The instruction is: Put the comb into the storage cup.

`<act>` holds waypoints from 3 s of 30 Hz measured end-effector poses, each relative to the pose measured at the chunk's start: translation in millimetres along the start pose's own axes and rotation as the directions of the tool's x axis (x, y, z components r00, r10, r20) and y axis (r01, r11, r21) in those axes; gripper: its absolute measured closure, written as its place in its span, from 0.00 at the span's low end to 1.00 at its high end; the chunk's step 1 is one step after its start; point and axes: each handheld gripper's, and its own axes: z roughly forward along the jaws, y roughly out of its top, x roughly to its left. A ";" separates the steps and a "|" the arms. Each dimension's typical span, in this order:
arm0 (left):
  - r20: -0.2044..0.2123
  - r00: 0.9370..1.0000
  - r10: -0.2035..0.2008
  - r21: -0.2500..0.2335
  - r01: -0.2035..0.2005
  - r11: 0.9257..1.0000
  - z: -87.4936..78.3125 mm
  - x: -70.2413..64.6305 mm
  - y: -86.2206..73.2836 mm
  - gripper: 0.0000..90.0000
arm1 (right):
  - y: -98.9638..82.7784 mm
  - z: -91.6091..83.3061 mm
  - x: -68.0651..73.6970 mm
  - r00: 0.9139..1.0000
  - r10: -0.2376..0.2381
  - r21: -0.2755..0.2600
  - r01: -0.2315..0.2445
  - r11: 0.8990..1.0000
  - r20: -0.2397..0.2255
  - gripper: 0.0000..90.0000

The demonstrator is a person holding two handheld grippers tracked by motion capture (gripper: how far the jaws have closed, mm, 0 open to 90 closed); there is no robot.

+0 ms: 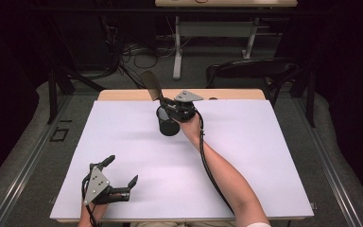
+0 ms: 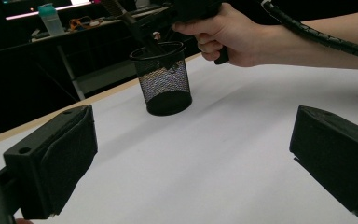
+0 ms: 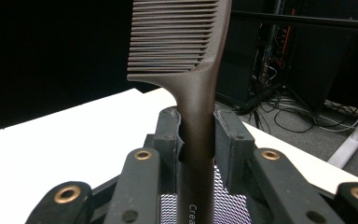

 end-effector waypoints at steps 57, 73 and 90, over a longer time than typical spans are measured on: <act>0.000 1.000 0.002 0.000 -0.002 1.000 1.1 -0.8 0.4 0.01 | 7.5 -41.1 7.7 0.996 -0.026 0.159 0.040 0.986 -0.087 0.19; 0.003 1.000 0.003 0.007 -0.003 1.000 1.9 -2.6 0.6 0.01 | 9.6 -75.2 13.6 0.987 -0.007 0.262 0.049 0.964 -0.159 0.05; 0.005 1.000 0.001 0.004 -0.001 1.000 1.8 -2.3 0.3 0.01 | -3.2 -113.9 10.1 0.985 0.016 0.328 0.042 0.944 -0.172 0.00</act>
